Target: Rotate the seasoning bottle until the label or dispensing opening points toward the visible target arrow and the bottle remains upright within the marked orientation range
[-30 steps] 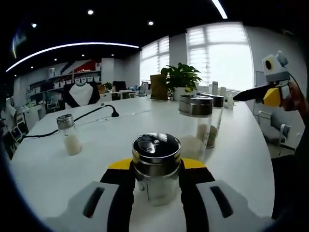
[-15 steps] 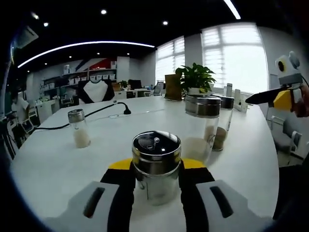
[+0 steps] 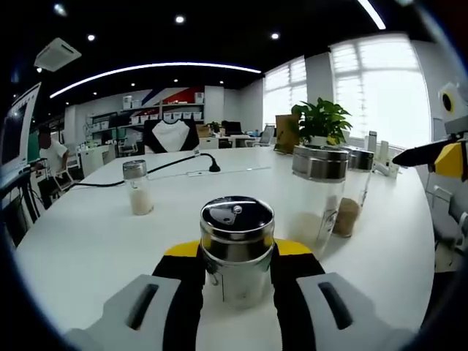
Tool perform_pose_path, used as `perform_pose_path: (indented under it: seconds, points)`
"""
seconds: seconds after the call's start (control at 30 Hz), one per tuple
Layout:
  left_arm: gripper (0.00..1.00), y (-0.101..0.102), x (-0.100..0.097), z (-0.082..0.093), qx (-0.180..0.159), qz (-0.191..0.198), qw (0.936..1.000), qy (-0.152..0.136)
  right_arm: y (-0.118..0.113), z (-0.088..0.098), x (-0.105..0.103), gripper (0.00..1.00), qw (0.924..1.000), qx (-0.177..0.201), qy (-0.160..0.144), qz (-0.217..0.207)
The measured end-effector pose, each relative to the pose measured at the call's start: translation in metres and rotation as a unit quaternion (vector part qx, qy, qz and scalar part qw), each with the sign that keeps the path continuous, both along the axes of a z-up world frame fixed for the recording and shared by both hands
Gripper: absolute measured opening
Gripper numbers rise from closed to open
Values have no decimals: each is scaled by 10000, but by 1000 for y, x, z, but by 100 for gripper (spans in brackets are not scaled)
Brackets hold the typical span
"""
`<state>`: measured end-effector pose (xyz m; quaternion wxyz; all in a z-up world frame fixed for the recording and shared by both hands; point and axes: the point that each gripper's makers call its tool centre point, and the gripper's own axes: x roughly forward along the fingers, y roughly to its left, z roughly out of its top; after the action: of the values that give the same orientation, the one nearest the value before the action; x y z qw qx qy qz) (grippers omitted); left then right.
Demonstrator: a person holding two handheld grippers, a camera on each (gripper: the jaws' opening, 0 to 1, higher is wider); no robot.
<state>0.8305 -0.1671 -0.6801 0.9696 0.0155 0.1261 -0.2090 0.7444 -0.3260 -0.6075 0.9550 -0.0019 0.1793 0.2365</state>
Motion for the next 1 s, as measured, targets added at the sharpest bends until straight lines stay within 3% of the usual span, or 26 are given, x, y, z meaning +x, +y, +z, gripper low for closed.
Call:
perform_pose_path:
  seconds: [0.37, 0.6, 0.63, 0.7, 0.73, 0.87, 1.0]
  points:
    - [37, 2, 1, 0, -23, 226, 9997, 29, -7, -2, 0, 87, 10000, 3, 28, -83]
    - [38, 1, 0, 0, -27, 137, 9999, 41, -7, -2, 2, 87, 10000, -14, 44, -68]
    - [43, 0, 0, 1, -52, 92, 9999, 51, -7, -3, 2, 87, 10000, -19, 51, -64]
    - [58, 3, -1, 10, 12, 40, 9997, -235, -7, -2, 2, 87, 10000, -26, 55, -60]
    - [64, 3, -2, 10, 34, 17, 9998, -208, -7, -2, 2, 87, 10000, -25, 44, -60]
    - [59, 4, -7, 8, 125, -268, 9995, -63, -9, -2, 2, 87, 10000, -14, 38, -80]
    - [56, 1, -10, 20, 123, -780, 9964, -297, -9, -3, 2, 87, 9999, -30, 60, -87]
